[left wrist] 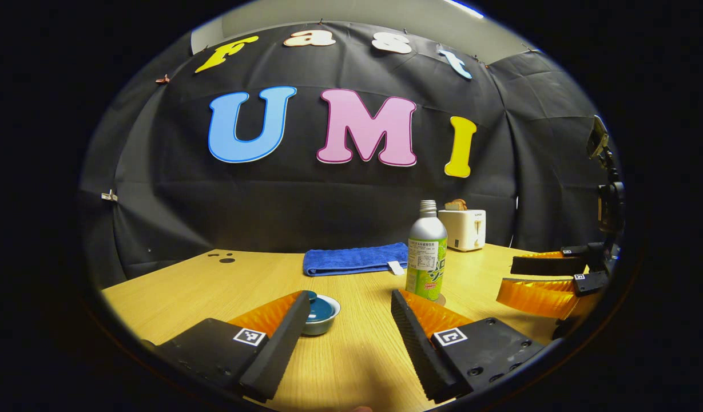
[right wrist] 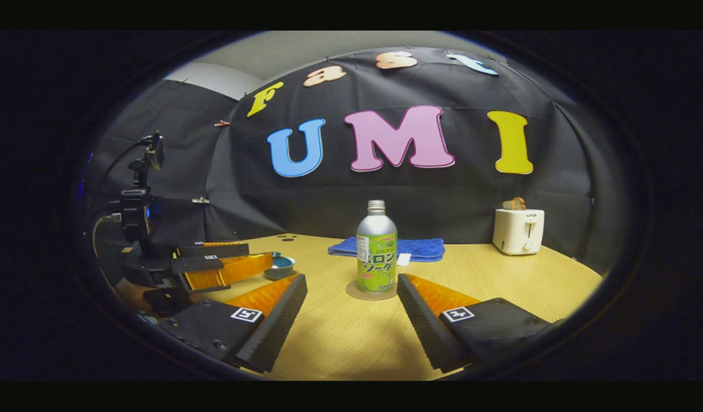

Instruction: Open the teacup lid with one hand, grasp the water bottle and pour water into the teacup with the other hand; after pouring, place the water bottle on the coaster and then close the teacup lid.

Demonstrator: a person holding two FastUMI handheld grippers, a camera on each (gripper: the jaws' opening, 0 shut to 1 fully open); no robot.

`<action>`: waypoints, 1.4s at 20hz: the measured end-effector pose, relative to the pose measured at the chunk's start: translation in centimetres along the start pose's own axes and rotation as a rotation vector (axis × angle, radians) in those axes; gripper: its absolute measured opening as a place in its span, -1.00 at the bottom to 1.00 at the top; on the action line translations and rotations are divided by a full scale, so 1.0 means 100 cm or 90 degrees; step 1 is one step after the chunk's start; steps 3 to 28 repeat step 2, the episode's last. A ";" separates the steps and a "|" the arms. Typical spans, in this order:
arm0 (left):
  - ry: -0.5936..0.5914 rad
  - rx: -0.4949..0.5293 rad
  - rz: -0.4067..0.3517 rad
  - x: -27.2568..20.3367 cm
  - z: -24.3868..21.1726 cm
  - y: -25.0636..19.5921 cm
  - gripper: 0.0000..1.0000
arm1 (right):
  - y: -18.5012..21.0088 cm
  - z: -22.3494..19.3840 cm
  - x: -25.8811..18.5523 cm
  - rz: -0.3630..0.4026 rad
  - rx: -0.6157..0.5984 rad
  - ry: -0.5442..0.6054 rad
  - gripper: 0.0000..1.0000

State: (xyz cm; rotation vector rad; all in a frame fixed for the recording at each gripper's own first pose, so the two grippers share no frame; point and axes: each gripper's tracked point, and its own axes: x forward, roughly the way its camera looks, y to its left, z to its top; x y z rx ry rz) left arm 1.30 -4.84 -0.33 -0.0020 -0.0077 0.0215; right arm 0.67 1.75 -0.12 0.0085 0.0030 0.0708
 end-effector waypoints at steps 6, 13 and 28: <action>0.000 0.000 0.000 0.000 0.000 0.000 0.82 | 0.001 0.000 0.000 0.000 0.000 0.000 0.96; 0.000 0.000 0.000 0.000 0.000 0.000 0.82 | 0.001 0.000 0.000 0.000 0.000 0.000 0.96; 0.000 0.000 0.000 0.000 0.000 0.000 0.82 | 0.001 0.000 0.000 0.000 0.000 0.000 0.96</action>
